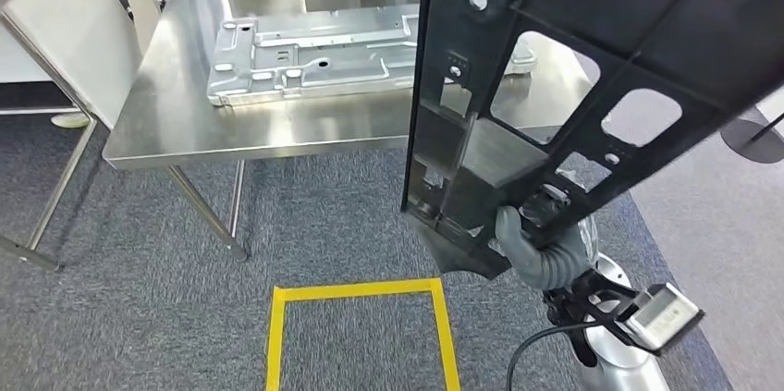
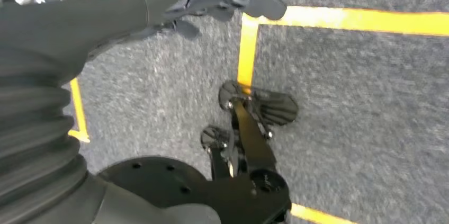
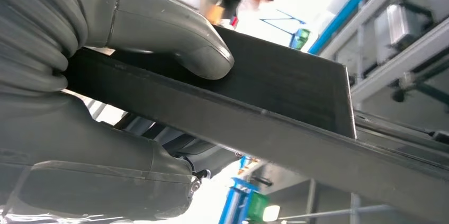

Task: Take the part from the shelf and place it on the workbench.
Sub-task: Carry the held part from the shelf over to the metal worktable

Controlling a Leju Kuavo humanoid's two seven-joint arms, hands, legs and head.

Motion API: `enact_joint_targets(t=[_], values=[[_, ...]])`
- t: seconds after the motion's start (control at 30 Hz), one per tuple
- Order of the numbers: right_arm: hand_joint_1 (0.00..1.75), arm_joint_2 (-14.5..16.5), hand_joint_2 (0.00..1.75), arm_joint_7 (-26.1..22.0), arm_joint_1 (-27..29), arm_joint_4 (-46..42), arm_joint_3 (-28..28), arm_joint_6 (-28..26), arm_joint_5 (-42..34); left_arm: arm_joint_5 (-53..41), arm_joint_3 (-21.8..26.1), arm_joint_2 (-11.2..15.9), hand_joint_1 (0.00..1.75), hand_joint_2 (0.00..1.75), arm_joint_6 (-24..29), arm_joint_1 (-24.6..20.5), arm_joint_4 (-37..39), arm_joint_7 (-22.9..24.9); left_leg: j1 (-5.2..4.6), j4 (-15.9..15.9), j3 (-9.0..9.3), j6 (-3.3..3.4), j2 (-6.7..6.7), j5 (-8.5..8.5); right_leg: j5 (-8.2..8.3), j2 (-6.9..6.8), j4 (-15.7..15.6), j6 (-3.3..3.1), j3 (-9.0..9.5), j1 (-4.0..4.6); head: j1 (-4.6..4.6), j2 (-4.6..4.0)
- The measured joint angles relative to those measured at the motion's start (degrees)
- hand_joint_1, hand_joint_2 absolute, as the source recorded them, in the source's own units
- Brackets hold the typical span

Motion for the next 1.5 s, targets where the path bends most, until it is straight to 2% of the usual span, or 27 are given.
enact_joint_targets(t=[0.1, 0.17, 0.23, 0.27, 0.3, 0.37, 0.4, 0.43, 0.47, 0.5, 0.6, 0.63, 0.73, 0.77, 0.8, 0.83, 0.9, 0.97, 1.07, 1.13, 1.23, 1.27, 1.3, 1.33, 1.4, 1.47, 1.5], values=[[1.75, 0.1, 1.75, -0.2, 0.2, -0.7, -1.0, 0.1, -0.1, 0.0, 0.0, 0.1, 0.00, 1.75, -0.1, -0.1, 0.0, 0.0, 0.24, -0.8, 1.37, 1.15, 0.27, -0.03, -0.75, -0.55, 2.1, 0.95, -0.53, -0.04, 0.08, 0.00], [1.75, 0.2, 1.75, -0.3, 0.3, -0.9, -1.4, -0.1, 0.1, 0.0, 0.0, 0.1, 0.00, 1.75, -0.2, -0.2, 0.0, -0.1, 0.24, -1.1, 2.29, 1.70, 0.41, -0.53, -2.81, -1.28, 8.1, 1.45, -3.93, -0.17, 0.22, -0.01], [1.75, 0.3, 1.75, 0.0, 0.5, -1.0, -1.7, -0.6, 0.4, 0.0, 0.0, 0.1, 0.00, 1.75, -0.2, -0.3, 0.0, -0.2, 0.11, -1.1, 3.03, 1.95, 0.48, -1.29, -5.17, -1.47, 15.1, 1.78, -8.92, -0.31, 0.24, -0.01], [1.75, 0.3, 1.75, 0.3, 0.7, -1.0, -2.0, -0.8, 0.5, 0.0, 0.0, 0.1, 0.00, 1.75, -0.2, -0.2, 0.0, -0.2, 0.05, -1.1, 3.52, 1.97, 0.47, -1.74, -5.20, -1.49, 16.6, 1.81, -10.61, -0.37, 0.24, -0.01], [1.75, 0.4, 1.75, 0.6, 0.8, -1.0, -2.2, -0.9, 0.5, 0.0, 0.0, 0.1, 0.00, 1.75, -0.2, -0.2, 0.0, -0.2, 0.00, -1.1, 4.12, 1.94, 0.46, -2.21, -4.04, -1.50, 16.0, 1.73, -11.27, -0.38, 0.24, -0.01], [1.75, 0.5, 1.75, 0.9, 0.9, -1.0, -2.4, -0.9, 0.4, -0.1, 0.0, 0.1, 0.00, 1.75, -0.2, -0.1, 0.0, -0.2, -0.06, -1.1, 5.49, 1.73, 0.43, -3.28, 1.50, -1.63, 9.2, 1.08, -9.70, -0.23, 0.26, -0.01], [1.75, 0.5, 1.75, 0.9, 0.9, -1.0, -2.5, -0.9, 0.4, -0.1, 0.0, 0.1, 0.00, 1.75, -0.2, -0.1, 0.0, -0.2, -0.12, -1.1, 6.16, 1.55, 0.42, -3.79, 3.64, -1.83, 5.6, 0.65, -8.61, 0.01, 0.26, -0.01], [1.75, 0.6, 1.75, 0.9, 0.9, -0.9, -2.6, -0.9, 0.4, -0.1, 0.0, 0.1, 0.00, 1.75, -0.2, -0.2, 0.0, -0.2, -0.18, -1.2, 6.57, 1.26, 0.41, -4.25, 4.81, -2.02, 2.9, 0.22, -7.75, 0.26, 0.24, 0.00], [1.75, 0.6, 1.75, 0.9, 0.9, -0.9, -2.7, -0.8, 0.3, -0.1, 0.0, 0.1, 0.00, 1.75, -0.2, -0.2, 0.0, -0.2, -0.25, -1.2, 6.86, 0.94, 0.43, -4.64, 5.29, -2.17, 1.5, -0.14, -7.32, 0.48, 0.21, 0.00], [1.75, 0.7, 1.75, 1.0, 1.0, -0.9, -2.7, -0.8, 0.3, -0.1, 0.0, 0.0, 0.00, 1.75, -0.1, -0.2, 0.0, -0.2, -0.33, -1.1, 7.19, 0.56, 0.46, -4.76, 4.81, -2.21, 1.2, -0.40, -7.18, 0.60, 0.15, 0.00], [1.75, 1.0, 1.75, 1.0, 0.9, -1.0, -2.8, -0.8, 0.3, -0.1, 0.0, 0.2, 0.00, 1.75, -0.1, -0.3, 0.0, -0.1, -0.41, 0.9, 7.17, -0.43, 0.52, -5.33, 4.74, -2.01, 0.5, -1.22, -5.79, 0.16, 0.02, -0.01], [1.75, 1.1, 1.75, 1.0, 0.9, -1.0, -2.8, -0.8, 0.3, -0.1, 0.0, 0.3, 0.00, 1.75, -0.1, -0.4, 0.0, -0.1, -0.35, 3.2, 5.97, -0.68, 0.51, -6.14, 4.54, -1.99, 0.3, -1.48, -5.25, 0.01, -0.04, -0.01], [1.75, 1.7, 1.75, 1.0, 1.0, -1.0, -2.8, -0.8, 0.5, -0.1, 0.0, 0.3, 0.00, 1.75, -0.1, -0.4, 0.0, -0.1, -0.09, 13.7, -0.84, -1.21, 0.51, -10.27, 3.57, -1.95, 0.2, -1.88, -4.16, 0.00, -0.22, 0.01], [1.75, 1.8, 1.75, 1.0, 1.1, -1.0, -2.8, -0.9, 0.7, -0.2, 0.0, 0.3, 0.00, 1.75, -0.1, -0.3, 0.0, -0.1, -0.02, 15.5, -2.58, -1.29, 0.51, -10.86, 3.19, -1.86, 0.2, -1.88, -3.72, 0.01, -0.23, 0.01], [1.75, 2.0, 1.75, 1.1, 1.1, -1.0, -2.8, -0.9, 0.9, -0.2, 0.0, 0.3, 0.00, 1.75, -0.1, -0.2, 0.0, -0.1, 0.03, 15.3, -3.39, -1.30, 0.51, -10.19, 2.78, -1.76, 0.2, -1.82, -3.19, 0.01, -0.24, 0.00], [1.75, 2.2, 1.75, 1.2, 1.2, -1.0, -2.8, -1.0, 1.1, -0.3, 0.0, 0.3, 0.00, 1.75, -0.1, -0.1, 0.0, -0.1, 0.09, 13.1, -3.23, -1.22, 0.52, -8.22, 2.33, -1.66, 0.2, -1.72, -2.54, 0.00, -0.25, 0.00], [1.75, 2.4, 1.75, 1.3, 1.2, -1.0, -2.8, -1.0, 1.4, -0.4, 0.0, 0.4, 0.00, 1.75, -0.1, -0.1, 0.0, -0.1, 0.11, 5.4, -1.40, -0.95, 0.51, -2.46, 1.35, -1.56, 0.3, -1.34, -1.27, 0.04, -0.24, -0.01], [1.75, 2.6, 1.75, 1.4, 1.2, -1.1, -2.8, -1.1, 1.6, -0.5, 0.0, 0.4, 0.00, 1.75, -0.1, -0.1, 0.0, 0.0, -0.07, 0.8, -0.21, -0.42, 0.53, -0.04, 0.57, -1.44, 0.3, -0.72, -0.74, 0.14, -0.21, -0.01], [1.75, 2.8, 1.75, 1.5, 1.4, -1.3, -2.8, -1.2, 1.8, -0.6, 0.0, 0.4, 0.00, 1.75, -0.1, -0.2, 0.0, 0.0, -0.16, 0.0, 0.54, 0.81, 0.50, 0.06, 0.17, -1.35, 1.3, 0.36, -0.49, 0.14, -0.17, -0.01], [1.75, 2.8, 1.75, 1.5, 1.3, -1.4, -2.8, -1.3, 1.9, -0.6, 0.0, 0.4, 0.00, 1.75, -0.1, -0.3, 0.0, 0.0, -0.08, -0.2, 1.38, 1.48, 0.48, -0.12, -1.19, -1.49, 4.2, 0.88, -1.55, 0.01, 0.06, -0.01], [1.75, 2.9, 1.75, 1.4, 1.4, -1.5, -2.8, -1.4, 2.1, -0.6, 0.0, 0.4, 0.00, 1.75, 0.0, -0.4, 0.0, 0.0, -0.16, -0.3, 2.03, 1.96, 0.50, -0.79, -5.47, -1.59, 14.3, 1.38, -7.86, -0.17, 0.27, 0.00], [1.75, 2.9, 1.75, 1.4, 1.5, -1.5, -2.8, -1.5, 2.1, -0.6, 0.0, 0.4, 0.00, 1.75, 0.0, -0.4, 0.0, 0.0, -0.21, -0.3, 2.30, 1.98, 0.48, -1.10, -5.94, -1.60, 16.7, 1.45, -9.82, -0.23, 0.27, 0.00], [1.75, 2.9, 1.75, 1.2, 1.6, -1.5, -2.8, -1.6, 2.2, -0.6, 0.0, 0.4, 0.00, 1.75, 0.0, -0.3, 0.0, 0.0, -0.26, -0.3, 2.67, 1.96, 0.46, -1.43, -5.26, -1.61, 17.2, 1.41, -10.83, -0.26, 0.28, -0.01], [1.75, 2.9, 1.75, 1.1, 1.7, -1.5, -2.8, -1.7, 2.3, -0.6, 0.0, 0.4, 0.00, 1.75, 0.1, -0.3, 0.0, 0.1, -0.31, -0.3, 3.17, 1.90, 0.43, -1.80, -3.43, -1.63, 15.5, 1.23, -10.75, -0.25, 0.28, -0.01], [1.75, 2.9, 1.75, 0.7, 1.7, -1.5, -2.8, -1.8, 2.4, -0.6, 0.0, 0.4, 0.00, 1.75, 0.3, -0.2, 0.0, 0.3, -0.38, -0.4, 4.28, 1.66, 0.42, -2.61, 1.83, -1.86, 7.8, 0.44, -8.19, 0.05, 0.29, -0.01], [1.75, 2.9, 1.75, 0.4, 1.6, -1.7, -2.8, -1.8, 2.5, -0.7, 0.0, 0.3, 0.00, 1.75, 0.3, -0.3, 0.0, 0.3, -0.45, -0.6, 5.01, 1.15, 0.44, -3.26, 3.45, -2.19, 2.3, -0.33, -6.30, 0.56, 0.20, -0.01], [1.75, 2.9, 1.75, 0.4, 1.6, -1.9, -2.8, -1.8, 2.5, -0.7, 0.0, 0.2, 0.00, 1.75, 0.3, -0.4, 0.0, 0.3, -0.50, -0.5, 5.24, 0.82, 0.50, -3.32, 3.27, -2.27, 1.5, -0.68, -6.06, 0.73, 0.13, 0.00]])
